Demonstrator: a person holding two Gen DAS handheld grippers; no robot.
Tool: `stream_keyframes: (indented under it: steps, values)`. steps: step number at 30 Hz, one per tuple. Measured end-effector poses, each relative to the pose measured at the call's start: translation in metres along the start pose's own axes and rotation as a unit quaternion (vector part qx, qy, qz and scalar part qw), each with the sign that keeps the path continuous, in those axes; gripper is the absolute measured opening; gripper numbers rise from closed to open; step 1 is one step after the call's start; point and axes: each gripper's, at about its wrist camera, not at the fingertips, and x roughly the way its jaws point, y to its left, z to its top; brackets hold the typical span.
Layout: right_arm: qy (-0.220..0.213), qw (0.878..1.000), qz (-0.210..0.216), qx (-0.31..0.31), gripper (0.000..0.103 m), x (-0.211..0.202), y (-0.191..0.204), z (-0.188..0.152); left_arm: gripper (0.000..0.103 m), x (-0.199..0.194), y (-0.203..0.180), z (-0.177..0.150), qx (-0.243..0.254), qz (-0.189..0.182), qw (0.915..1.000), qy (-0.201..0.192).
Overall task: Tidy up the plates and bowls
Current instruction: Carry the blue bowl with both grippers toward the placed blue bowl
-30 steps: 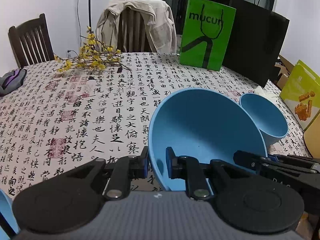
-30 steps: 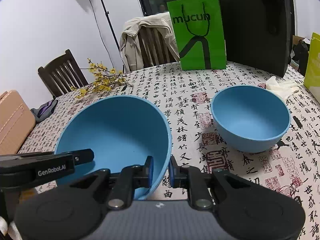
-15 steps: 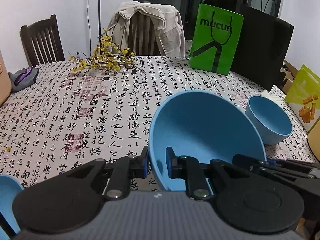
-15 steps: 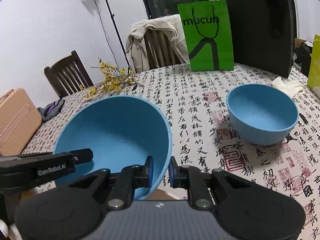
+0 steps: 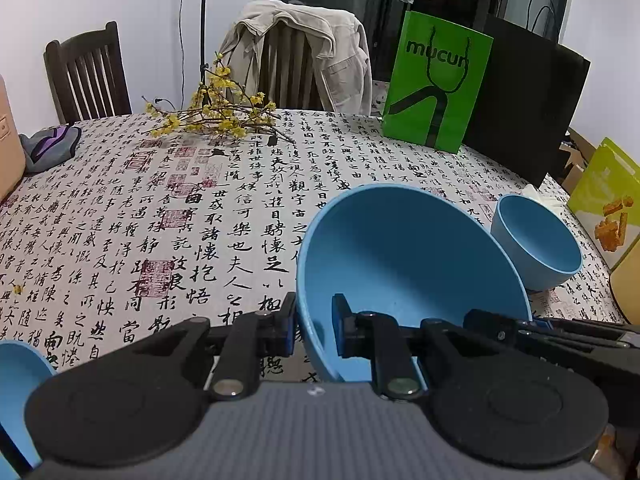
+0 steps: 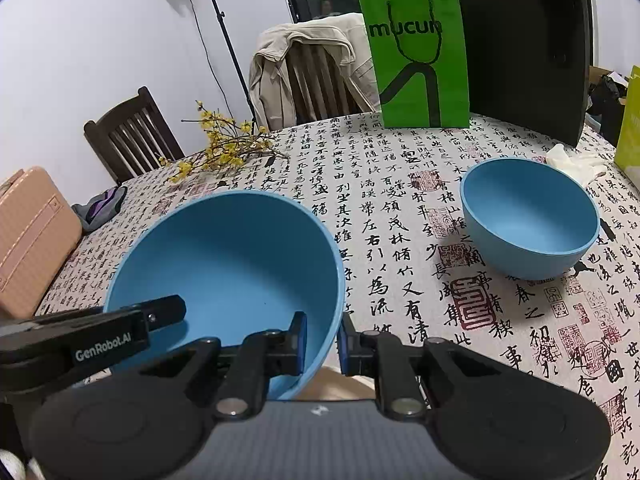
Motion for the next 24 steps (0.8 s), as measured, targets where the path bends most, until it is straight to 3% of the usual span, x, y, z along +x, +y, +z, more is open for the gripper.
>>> stream_keyframes:
  steps: [24]
  values:
    - [-0.037, 0.998, 0.025, -0.043, 0.016, -0.011, 0.032, -0.017, 0.017, -0.02, 0.026, -0.012, 0.045, 0.011, 0.9989, -0.008]
